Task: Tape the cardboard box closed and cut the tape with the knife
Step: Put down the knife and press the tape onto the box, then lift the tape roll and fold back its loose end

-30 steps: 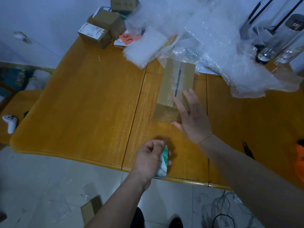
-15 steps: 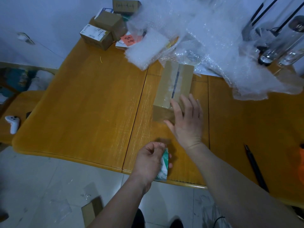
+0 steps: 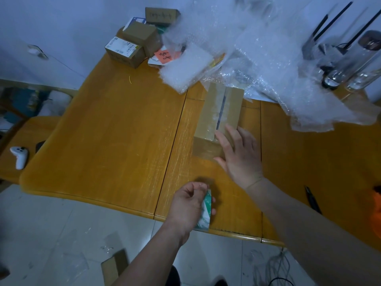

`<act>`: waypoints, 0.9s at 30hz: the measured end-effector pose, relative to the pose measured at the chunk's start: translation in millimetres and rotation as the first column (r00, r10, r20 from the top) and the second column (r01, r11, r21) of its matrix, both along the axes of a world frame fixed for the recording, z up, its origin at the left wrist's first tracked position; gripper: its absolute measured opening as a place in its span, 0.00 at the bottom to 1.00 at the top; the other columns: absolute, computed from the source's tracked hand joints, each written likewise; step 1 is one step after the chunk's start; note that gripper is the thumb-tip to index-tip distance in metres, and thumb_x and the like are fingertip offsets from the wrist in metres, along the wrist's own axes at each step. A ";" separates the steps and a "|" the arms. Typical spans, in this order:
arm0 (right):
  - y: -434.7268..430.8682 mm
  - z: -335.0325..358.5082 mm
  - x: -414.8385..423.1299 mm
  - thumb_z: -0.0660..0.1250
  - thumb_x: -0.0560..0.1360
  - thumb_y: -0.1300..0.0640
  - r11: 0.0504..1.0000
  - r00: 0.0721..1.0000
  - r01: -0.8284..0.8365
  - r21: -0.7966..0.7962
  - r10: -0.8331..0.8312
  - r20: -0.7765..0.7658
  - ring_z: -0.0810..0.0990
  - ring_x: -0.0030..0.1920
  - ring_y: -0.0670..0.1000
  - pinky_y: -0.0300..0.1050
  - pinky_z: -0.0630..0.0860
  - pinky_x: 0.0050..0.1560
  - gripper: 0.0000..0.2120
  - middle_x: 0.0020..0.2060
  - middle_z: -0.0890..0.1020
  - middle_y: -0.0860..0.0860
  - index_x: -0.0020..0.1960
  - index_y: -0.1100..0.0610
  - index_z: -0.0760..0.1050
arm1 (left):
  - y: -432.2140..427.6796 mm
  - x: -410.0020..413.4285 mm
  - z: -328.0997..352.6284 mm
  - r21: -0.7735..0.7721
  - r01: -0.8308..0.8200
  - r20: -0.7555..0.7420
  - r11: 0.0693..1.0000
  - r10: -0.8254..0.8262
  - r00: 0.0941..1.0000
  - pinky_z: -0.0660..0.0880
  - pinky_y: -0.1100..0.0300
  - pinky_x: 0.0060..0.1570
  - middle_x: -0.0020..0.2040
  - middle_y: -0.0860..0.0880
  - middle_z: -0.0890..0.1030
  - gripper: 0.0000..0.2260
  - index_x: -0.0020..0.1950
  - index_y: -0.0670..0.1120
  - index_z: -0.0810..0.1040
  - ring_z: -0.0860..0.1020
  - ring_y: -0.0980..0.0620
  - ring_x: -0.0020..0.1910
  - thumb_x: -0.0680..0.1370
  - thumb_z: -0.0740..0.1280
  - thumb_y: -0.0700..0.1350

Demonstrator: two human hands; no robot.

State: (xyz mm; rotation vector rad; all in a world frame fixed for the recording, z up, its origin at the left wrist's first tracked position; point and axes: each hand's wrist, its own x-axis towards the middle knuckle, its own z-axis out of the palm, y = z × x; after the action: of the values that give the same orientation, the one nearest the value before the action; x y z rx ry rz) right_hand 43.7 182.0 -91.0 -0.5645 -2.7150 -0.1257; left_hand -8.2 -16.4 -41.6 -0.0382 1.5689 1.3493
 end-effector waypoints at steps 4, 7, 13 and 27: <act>-7.1 25.3 1.8 0.77 0.70 0.44 0.992 0.987 0.027 -0.120 -0.007 0.162 0.66 0.74 0.65 0.68 0.60 0.76 0.46 0.76 0.63 0.59 0.79 0.50 0.57 | -4.0 2.9 2.7 -0.012 -0.008 -0.017 1.000 0.008 1.000 0.80 0.57 0.35 0.43 0.41 0.86 0.10 0.54 0.44 0.81 0.83 0.48 0.34 0.82 0.65 0.50; -20.6 70.0 14.2 0.69 0.76 0.45 0.954 0.989 0.068 -0.293 -0.026 0.147 0.64 0.78 0.60 0.66 0.60 0.77 0.38 0.77 0.66 0.56 0.80 0.50 0.57 | -8.5 8.1 19.0 0.033 -0.014 -0.038 0.999 0.015 0.999 0.80 0.58 0.34 0.49 0.35 0.85 0.10 0.54 0.44 0.82 0.83 0.47 0.36 0.82 0.65 0.50; -53.2 208.9 46.6 0.65 0.80 0.44 0.606 0.993 0.051 -0.794 0.053 0.104 0.74 0.66 0.36 0.42 0.74 0.68 0.21 0.66 0.78 0.38 0.72 0.44 0.73 | -10.5 19.6 107.8 0.262 0.006 -0.102 0.965 0.022 0.995 0.79 0.60 0.34 0.47 0.32 0.83 0.10 0.53 0.40 0.82 0.81 0.46 0.37 0.82 0.66 0.46; -95.3 480.8 88.8 0.70 0.76 0.45 0.887 0.996 -0.071 -0.456 0.084 0.010 0.80 0.47 0.37 0.36 0.75 0.48 0.05 0.44 0.83 0.39 0.46 0.44 0.82 | -15.1 49.2 336.5 0.567 0.130 -0.368 0.813 0.109 0.923 0.81 0.54 0.35 0.38 0.40 0.84 0.07 0.46 0.43 0.83 0.81 0.47 0.32 0.81 0.67 0.43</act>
State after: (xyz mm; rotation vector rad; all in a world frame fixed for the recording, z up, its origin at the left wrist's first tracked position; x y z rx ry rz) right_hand 132.5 86.7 389.8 -0.5791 -2.7948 0.5455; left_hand 41.1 -31.6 294.9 0.6575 1.3841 1.8636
